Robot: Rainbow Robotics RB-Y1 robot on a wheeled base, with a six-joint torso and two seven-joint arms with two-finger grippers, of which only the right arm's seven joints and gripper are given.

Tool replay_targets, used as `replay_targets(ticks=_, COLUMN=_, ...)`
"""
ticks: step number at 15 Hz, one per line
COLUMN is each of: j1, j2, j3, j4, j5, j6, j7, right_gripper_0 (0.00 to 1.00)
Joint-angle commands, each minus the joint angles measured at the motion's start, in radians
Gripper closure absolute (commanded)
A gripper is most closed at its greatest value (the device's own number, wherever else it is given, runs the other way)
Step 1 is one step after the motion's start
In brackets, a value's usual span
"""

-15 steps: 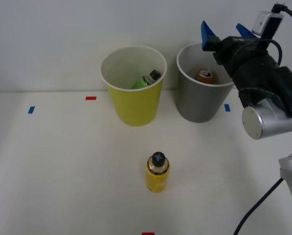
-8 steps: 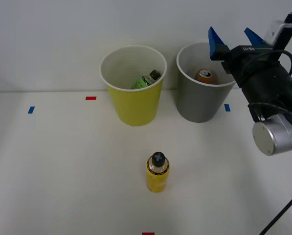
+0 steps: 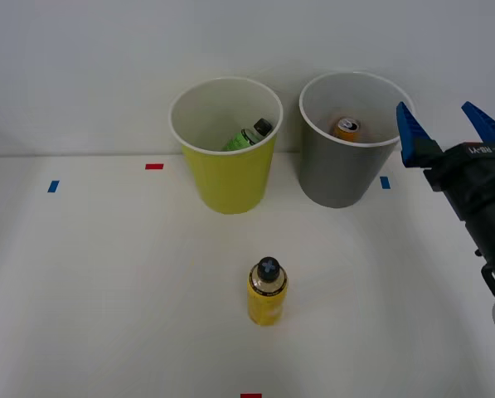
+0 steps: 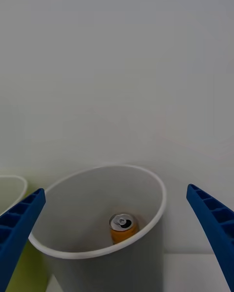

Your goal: Put cans in the gray bin, plastic bottles in the light green bin

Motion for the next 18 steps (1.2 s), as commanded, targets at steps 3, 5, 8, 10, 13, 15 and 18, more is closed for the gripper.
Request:
replay_targets(ticks=3, j1=0.242, j2=0.002, j3=-0.013, j4=-0.003, j5=0.118, j6=-0.18, j7=-0.008, right_gripper_0=0.0)
replay_targets(ticks=5, j1=0.327, j2=0.005, j3=-0.013, j4=-0.003, j5=0.139, j6=-0.229, j7=-0.005, right_gripper_0=0.0)
replay_targets(ticks=8, j1=0.447, j2=0.005, j3=-0.013, j4=-0.003, j5=0.147, j6=-0.289, j7=0.004, right_gripper_0=0.0)
replay_targets(ticks=10, j1=0.51, j2=0.007, j3=-0.014, j4=-0.003, j5=0.153, j6=-0.301, j7=0.012, right_gripper_0=0.0)
replay_targets(ticks=13, j1=0.577, j2=0.04, j3=-0.013, j4=0.003, j5=0.158, j6=-0.301, j7=0.015, right_gripper_0=0.0)
replay_targets(ticks=15, j1=0.597, j2=0.071, j3=-0.013, j4=0.003, j5=0.164, j6=-0.303, j7=0.019, right_gripper_0=0.0)
replay_targets(ticks=18, j1=0.63, j2=0.131, j3=-0.013, j4=0.002, j5=0.19, j6=-0.309, j7=0.036, right_gripper_0=0.0)
